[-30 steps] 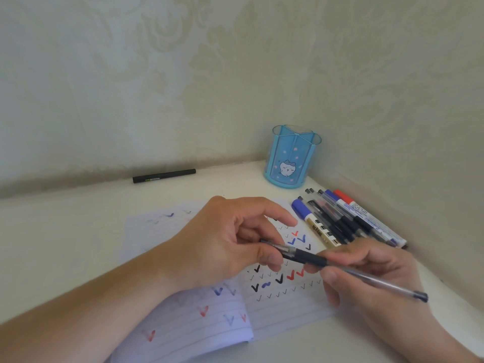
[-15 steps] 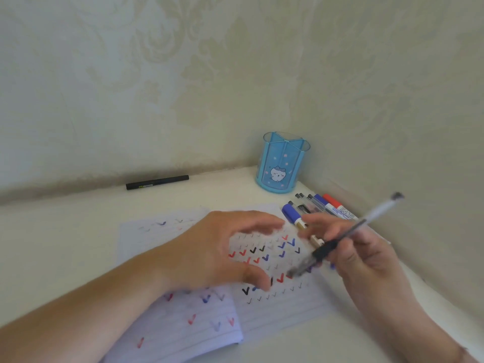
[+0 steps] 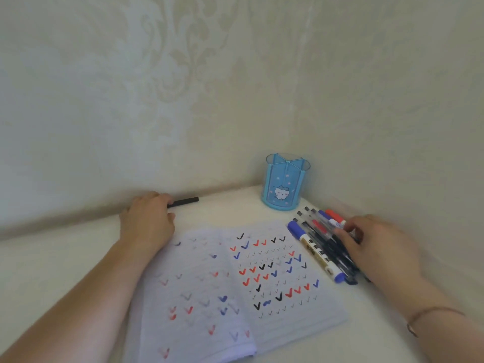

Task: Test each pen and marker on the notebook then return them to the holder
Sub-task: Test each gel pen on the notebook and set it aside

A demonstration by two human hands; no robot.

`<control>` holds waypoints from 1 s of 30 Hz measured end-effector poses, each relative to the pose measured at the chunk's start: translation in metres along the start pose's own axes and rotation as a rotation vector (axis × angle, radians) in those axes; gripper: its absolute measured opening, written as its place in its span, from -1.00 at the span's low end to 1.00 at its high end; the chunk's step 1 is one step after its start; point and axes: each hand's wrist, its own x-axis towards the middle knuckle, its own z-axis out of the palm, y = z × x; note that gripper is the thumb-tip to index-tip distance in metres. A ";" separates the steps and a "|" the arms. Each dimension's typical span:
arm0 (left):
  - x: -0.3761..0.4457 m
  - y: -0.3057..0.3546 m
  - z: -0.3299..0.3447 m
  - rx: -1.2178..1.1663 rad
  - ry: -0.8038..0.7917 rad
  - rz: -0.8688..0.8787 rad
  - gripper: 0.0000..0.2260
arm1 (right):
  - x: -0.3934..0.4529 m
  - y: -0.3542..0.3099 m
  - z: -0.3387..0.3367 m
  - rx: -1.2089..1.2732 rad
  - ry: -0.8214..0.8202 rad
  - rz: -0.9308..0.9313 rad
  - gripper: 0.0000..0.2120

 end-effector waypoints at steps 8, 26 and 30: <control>0.009 -0.008 0.010 -0.022 0.014 -0.096 -0.80 | -0.008 0.000 0.007 -0.007 0.217 -0.074 -0.72; -0.082 0.086 -0.029 -0.585 -0.334 1.127 -0.74 | -0.046 -0.065 -0.006 0.405 0.325 -0.958 -0.54; -0.082 0.085 -0.030 -0.592 -0.386 1.048 -0.75 | -0.047 -0.064 -0.007 0.550 0.274 -0.951 -0.57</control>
